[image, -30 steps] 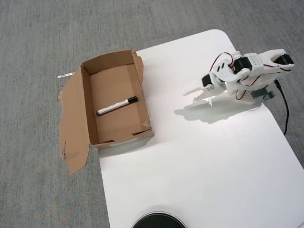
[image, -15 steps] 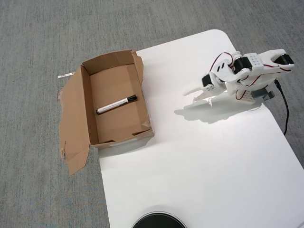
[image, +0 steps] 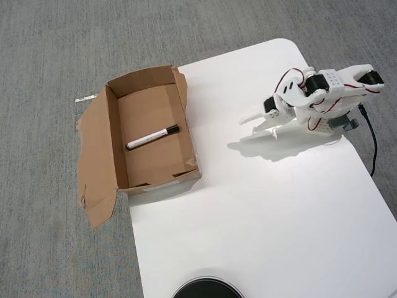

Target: Grasp a pen and put it in the box.

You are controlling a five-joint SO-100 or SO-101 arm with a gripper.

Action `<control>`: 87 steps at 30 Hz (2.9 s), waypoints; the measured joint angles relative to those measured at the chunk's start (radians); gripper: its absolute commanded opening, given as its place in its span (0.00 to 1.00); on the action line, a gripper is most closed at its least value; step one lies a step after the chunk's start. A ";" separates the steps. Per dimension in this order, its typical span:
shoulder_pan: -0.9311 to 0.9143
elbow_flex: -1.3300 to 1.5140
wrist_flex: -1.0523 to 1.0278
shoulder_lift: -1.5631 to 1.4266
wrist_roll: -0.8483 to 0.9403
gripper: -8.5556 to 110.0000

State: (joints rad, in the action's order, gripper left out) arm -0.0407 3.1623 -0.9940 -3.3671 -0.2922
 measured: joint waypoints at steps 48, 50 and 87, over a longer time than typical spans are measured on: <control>0.002 0.002 -0.109 0.000 -2.588 0.26; 0.002 0.002 -0.112 0.000 -2.588 0.26; -0.002 0.002 -0.308 0.000 -2.815 0.09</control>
State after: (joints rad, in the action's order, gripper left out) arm -0.0422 3.1638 -1.3023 -3.3671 -3.1071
